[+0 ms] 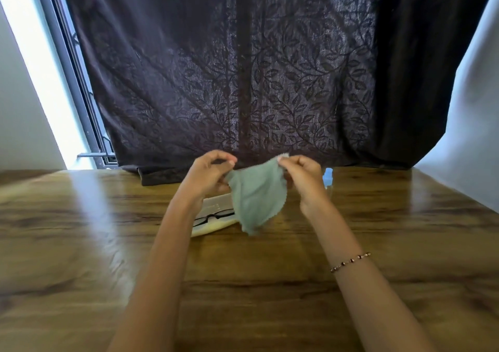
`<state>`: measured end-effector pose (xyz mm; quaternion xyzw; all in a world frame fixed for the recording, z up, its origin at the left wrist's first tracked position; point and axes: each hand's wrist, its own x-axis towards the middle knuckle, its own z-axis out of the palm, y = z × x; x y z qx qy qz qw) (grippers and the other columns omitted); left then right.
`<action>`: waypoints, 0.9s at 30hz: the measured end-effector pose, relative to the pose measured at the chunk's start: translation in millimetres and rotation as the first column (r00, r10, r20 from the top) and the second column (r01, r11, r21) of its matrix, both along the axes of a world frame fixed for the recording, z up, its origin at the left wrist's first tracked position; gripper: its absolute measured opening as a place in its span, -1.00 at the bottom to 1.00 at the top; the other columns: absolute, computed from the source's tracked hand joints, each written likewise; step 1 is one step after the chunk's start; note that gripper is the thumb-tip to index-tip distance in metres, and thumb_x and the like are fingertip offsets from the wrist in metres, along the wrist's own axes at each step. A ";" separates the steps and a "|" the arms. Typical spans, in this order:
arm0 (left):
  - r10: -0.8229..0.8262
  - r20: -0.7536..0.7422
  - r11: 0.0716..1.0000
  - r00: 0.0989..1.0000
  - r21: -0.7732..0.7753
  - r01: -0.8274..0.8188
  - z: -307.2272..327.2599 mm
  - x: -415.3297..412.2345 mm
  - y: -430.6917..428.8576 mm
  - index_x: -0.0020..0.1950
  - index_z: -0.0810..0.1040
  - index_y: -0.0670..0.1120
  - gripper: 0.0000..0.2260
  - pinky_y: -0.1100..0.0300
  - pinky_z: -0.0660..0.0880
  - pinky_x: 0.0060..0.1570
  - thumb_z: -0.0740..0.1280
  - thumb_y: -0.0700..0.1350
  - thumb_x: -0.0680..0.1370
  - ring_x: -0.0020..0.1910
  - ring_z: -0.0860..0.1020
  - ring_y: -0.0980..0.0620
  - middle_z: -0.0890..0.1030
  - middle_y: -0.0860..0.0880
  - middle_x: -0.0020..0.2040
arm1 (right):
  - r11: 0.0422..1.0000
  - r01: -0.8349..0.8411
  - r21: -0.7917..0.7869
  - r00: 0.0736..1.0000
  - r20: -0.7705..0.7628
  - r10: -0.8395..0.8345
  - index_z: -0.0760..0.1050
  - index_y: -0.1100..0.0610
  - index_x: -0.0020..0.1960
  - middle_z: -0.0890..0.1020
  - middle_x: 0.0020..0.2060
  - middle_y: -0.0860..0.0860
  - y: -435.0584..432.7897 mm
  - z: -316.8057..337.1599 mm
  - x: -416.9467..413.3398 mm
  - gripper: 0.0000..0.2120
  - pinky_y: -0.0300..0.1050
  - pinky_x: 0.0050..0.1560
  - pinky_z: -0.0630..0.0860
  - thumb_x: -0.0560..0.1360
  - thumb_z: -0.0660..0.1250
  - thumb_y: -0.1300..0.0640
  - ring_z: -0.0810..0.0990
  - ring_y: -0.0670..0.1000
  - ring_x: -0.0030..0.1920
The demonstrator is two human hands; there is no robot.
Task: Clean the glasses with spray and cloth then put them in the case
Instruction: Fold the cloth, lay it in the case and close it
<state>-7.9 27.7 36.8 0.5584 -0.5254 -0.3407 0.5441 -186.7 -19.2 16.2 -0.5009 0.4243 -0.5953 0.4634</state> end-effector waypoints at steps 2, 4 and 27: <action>-0.037 0.039 0.997 0.999 0.070 0.034 -2.1 -6.9 -1.5 -0.03 0.58 -0.08 -0.88 0.27 0.60 -0.33 0.25 -0.22 0.60 -0.32 0.55 0.09 0.55 -0.07 -0.19 | 0.998 0.064 0.025 0.991 -0.118 -0.060 0.59 0.21 -0.16 0.64 -0.25 0.01 1.7 -5.5 5.9 -0.86 -0.24 -0.24 0.44 0.44 0.45 0.12 0.56 -0.05 -0.21; -0.095 0.052 0.988 0.994 0.124 0.088 0.3 -13.2 1.1 0.04 0.59 -0.12 -0.85 0.26 0.62 -0.28 0.22 -0.23 0.62 -0.27 0.58 0.06 0.57 -0.12 -0.15 | 0.995 0.084 -0.048 0.971 -0.222 -0.093 0.59 0.17 -0.15 0.64 -0.28 -0.01 3.4 -6.8 9.6 -0.86 -0.25 -0.28 0.45 0.42 0.47 0.10 0.57 -0.08 -0.27; -0.209 -0.009 0.963 0.978 0.169 0.208 5.2 -7.2 6.7 0.20 0.56 -0.10 -0.77 0.36 0.53 -0.23 0.32 -0.15 0.55 -0.08 0.67 0.14 0.70 -0.02 -0.04 | 0.885 -0.202 -0.419 0.886 -0.463 -0.017 0.65 0.06 -0.10 0.68 -0.24 -0.11 12.1 3.5 6.4 -0.96 -0.33 -0.11 0.57 0.46 0.45 0.15 0.62 -0.23 -0.20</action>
